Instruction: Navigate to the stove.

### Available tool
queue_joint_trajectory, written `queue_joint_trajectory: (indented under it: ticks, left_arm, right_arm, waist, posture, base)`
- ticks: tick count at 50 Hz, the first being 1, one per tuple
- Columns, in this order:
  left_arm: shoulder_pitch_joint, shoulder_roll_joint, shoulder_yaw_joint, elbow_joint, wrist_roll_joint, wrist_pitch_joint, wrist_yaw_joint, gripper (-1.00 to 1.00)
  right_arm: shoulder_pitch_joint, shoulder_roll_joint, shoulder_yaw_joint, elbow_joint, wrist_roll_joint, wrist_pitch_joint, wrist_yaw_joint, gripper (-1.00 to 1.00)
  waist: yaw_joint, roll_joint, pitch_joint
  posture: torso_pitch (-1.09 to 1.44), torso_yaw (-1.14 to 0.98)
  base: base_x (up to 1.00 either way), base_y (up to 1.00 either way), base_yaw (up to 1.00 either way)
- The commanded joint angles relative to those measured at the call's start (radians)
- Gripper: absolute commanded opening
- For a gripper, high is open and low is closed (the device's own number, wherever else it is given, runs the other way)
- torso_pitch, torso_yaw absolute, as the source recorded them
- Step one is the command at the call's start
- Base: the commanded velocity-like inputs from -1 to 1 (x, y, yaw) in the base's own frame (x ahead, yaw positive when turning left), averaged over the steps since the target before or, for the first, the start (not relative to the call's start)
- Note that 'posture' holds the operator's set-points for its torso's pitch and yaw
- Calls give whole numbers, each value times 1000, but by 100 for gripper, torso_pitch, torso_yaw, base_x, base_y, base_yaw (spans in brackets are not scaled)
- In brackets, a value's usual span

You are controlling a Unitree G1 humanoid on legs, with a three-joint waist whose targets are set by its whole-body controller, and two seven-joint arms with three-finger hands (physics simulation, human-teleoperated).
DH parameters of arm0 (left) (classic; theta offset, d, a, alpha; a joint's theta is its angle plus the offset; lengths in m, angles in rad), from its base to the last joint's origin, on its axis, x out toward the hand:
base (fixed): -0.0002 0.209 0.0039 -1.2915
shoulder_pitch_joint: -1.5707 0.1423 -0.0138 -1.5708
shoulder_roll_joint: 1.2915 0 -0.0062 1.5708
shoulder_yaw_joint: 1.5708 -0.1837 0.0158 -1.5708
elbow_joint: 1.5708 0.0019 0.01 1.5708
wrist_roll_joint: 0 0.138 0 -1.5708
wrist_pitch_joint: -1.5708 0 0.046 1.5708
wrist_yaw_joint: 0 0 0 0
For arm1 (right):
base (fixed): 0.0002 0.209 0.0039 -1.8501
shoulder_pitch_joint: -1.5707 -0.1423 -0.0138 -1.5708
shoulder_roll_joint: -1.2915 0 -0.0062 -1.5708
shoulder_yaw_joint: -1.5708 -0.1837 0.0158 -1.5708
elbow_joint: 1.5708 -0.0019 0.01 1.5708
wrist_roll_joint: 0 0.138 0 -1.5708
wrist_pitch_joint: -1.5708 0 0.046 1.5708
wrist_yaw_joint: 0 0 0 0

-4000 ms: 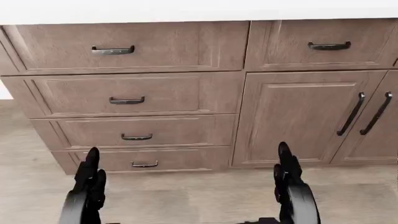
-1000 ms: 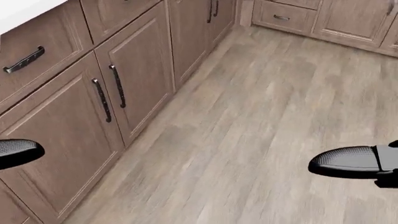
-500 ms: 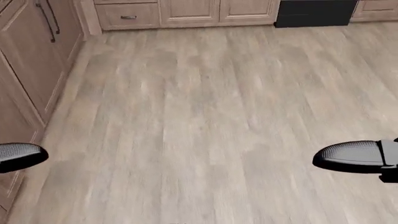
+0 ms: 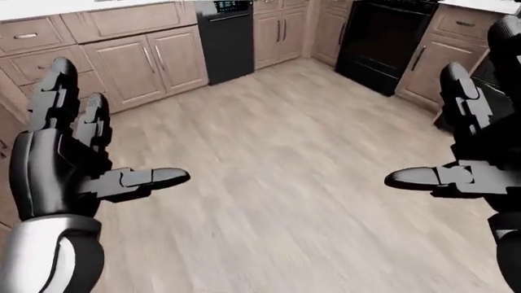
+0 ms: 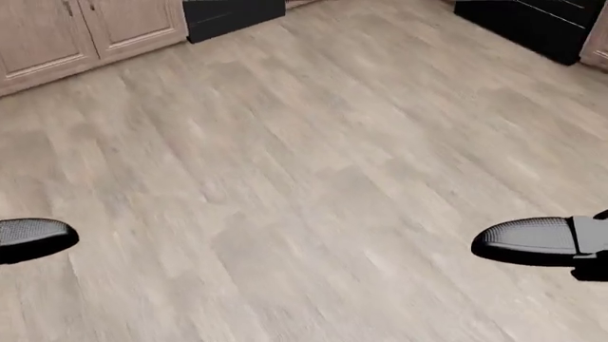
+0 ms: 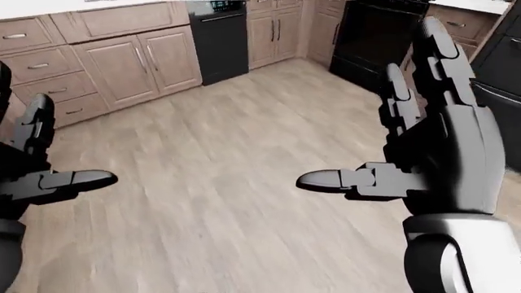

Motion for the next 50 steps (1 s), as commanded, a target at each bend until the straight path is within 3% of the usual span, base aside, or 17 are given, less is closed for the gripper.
queue_joint_trajectory:
  ticks: [1,3,4,5,10,16,17,18,19,21,23,29,33,37,38,41,50]
  left_arm:
    - [-12,10,8,-14,8,-30,3,100]
    - [-8,7,3,-14,15,-35,-2,100]
    - [-5,7,1,-14,18,-39,-3,100]
    - [-1,7,0,-14,18,-42,-4,100]
    - [5,5,-2,-14,22,-47,-6,100]
    - [11,0,-19,-14,41,-55,-12,100]
    - [9,1,-16,-14,37,-53,-11,100]
    - [6,2,-8,-14,34,-47,-11,100]
    - [3,1,-8,-14,34,-44,-11,100]
    - [2,-1,-15,-14,39,-44,-12,100]
    - [0,1,-17,-14,34,-40,-7,100]
    - [3,5,-26,-14,37,-40,-6,100]
    - [5,1,-24,-14,44,-39,-14,100]
    - [6,-3,-24,-14,54,-39,-24,100]
    - [7,-2,-22,-14,54,-40,-25,100]
    - [9,3,-26,-14,54,-41,-21,100]
    - [16,-1,-28,-14,66,-45,-27,100]
  right_arm:
    - [-12,-14,-23,-7,-5,-25,4,100]
    - [-6,-13,-23,-7,-11,-29,9,100]
    - [-5,-16,-24,-7,-7,-32,7,100]
    - [-2,-17,-24,-7,-9,-36,9,100]
    - [7,-11,-23,-7,-20,-38,13,100]
    - [3,25,-21,-7,-56,-4,10,100]
    - [-1,33,-21,-7,-60,6,13,100]
    - [-9,29,-23,-7,-46,12,6,100]
    - [-13,29,-22,-7,-45,16,6,100]
    - [-16,39,-21,-7,-59,28,8,100]
    - [-17,36,-2,-7,-110,82,10,100]
    - [-57,76,1,-7,-59,119,-13,100]
    - [-53,81,2,-7,-60,108,-11,100]
    - [-43,83,-3,-7,-50,91,-12,100]
    - [-50,63,-23,-7,-14,80,-25,100]
    - [-41,59,-20,-7,-18,80,-30,100]
    - [-18,74,-15,-7,-50,74,-9,100]
  waist:
    - [6,-1,-10]
    - [9,45,-16]
    - [22,88,-34]
    - [29,50,-19]
    - [25,28,-39]
    - [38,-54,-37]
    - [51,-88,-43]
    - [31,-74,-44]
    - [33,-90,-59]
    - [38,-93,-25]
    - [41,-97,-24]
    - [43,-60,-12]
    - [26,-20,-25]
    - [27,-38,-31]
    - [27,-36,-52]
    - [31,-33,-19]
    - [30,-22,-30]
  posture:
    - [0,0]
    - [0,0]
    - [0,0]
    - [0,0]
    - [0,0]
    - [0,0]
    - [0,0]
    - [0,0]
    - [0,0]
    - [0,0]
    - [0,0]
    - [0,0]
    - [0,0]
    - [0,0]
    - [0,0]
    - [0,0]
    - [0,0]
  base:
    - [0,0,-96]
    - [0,0,-96]
    - [0,0,-96]
    - [0,0,-96]
    - [0,0,-92]
    - [0,0,-77]
    - [0,-43,0]
    - [0,-35,0]
    - [0,-23,0]
    - [0,-4,0]
    - [0,0,0]
    - [0,0,0]
    - [0,0,0]
    - [0,0,0]
    - [10,0,0]
    - [16,0,0]
    - [16,0,0]
